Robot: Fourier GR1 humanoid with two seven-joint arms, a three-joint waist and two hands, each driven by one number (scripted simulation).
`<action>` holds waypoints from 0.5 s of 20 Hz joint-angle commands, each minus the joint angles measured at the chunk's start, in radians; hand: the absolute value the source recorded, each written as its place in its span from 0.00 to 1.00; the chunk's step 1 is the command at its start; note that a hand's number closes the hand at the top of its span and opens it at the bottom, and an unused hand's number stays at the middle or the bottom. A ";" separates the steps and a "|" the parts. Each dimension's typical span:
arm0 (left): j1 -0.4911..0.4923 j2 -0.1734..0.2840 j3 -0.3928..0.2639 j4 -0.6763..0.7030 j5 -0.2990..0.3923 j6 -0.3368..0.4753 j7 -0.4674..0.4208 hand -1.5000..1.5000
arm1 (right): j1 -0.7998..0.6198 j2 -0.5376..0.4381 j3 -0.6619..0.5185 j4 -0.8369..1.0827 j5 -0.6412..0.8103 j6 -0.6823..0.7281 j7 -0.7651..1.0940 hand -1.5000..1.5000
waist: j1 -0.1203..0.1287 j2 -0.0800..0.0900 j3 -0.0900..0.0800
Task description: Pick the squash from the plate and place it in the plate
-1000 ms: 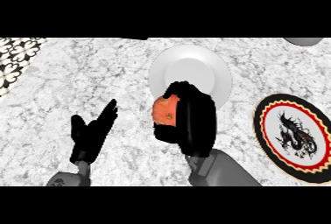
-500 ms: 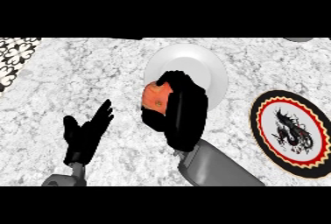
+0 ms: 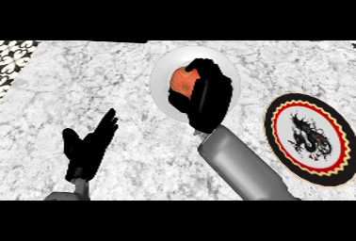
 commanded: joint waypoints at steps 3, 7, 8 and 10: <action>-0.002 -0.034 -0.015 0.068 -0.022 0.023 -0.006 0.50 | -0.099 0.011 -0.118 0.201 -0.050 -0.203 0.087 1.00 | -0.017 0.010 -0.006; 0.014 -0.026 -0.023 0.029 -0.030 0.020 0.011 0.50 | -0.145 0.011 -0.165 0.345 -0.120 -0.313 -0.007 1.00 | -0.018 0.008 -0.006; 0.062 -0.028 -0.030 0.012 -0.026 0.015 0.001 0.50 | -0.129 0.011 -0.191 0.384 -0.134 -0.345 -0.061 1.00 | -0.020 0.007 -0.006; 0.006 -0.009 0.010 0.031 -0.005 0.008 0.022 0.50 | -0.164 0.011 -0.234 0.472 -0.177 -0.392 -0.110 1.00 | -0.015 0.014 -0.006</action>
